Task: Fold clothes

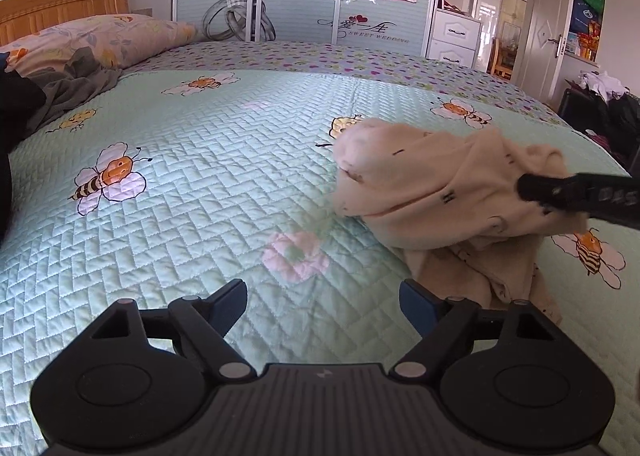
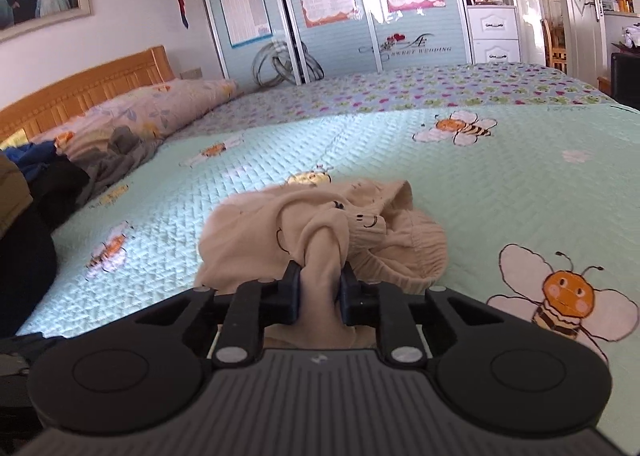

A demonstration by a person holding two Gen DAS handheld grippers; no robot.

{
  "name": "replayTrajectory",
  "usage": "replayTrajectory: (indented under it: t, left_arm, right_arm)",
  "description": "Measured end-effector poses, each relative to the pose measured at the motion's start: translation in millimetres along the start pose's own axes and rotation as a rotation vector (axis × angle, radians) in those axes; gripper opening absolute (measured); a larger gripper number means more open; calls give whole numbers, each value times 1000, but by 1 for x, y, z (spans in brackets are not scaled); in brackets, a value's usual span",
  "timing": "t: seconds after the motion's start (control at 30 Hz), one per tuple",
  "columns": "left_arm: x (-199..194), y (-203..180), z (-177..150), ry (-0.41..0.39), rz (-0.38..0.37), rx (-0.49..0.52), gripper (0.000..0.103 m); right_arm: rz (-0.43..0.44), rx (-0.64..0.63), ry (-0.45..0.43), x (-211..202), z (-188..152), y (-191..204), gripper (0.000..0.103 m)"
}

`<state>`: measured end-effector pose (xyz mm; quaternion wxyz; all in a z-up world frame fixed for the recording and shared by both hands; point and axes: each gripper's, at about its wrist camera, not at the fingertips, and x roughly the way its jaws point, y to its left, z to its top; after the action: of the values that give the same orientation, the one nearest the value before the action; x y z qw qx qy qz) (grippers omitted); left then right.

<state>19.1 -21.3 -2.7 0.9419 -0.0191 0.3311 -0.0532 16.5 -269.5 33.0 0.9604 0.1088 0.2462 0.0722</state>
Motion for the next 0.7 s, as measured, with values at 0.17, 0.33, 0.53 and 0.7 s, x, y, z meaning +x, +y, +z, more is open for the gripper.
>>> replayTrajectory:
  t: [0.17,0.33,0.53,0.7]
  left_arm:
    - [-20,0,-6,-6,-18,-16,86]
    - [-51,-5,-14,-18,-49,-14,88]
    - [-96,-11,-23,-48,-90,3,90]
    - [-132,-5,-31,-47,-95,-10,90]
  right_arm:
    - [17,-8,-43,-68,14,-1,20]
    - [27,-33,-71,-139,20,1,21]
    - [58,-20,-11,-179,-9,15,21]
    - [221,-48,-187,-209,59,61,17]
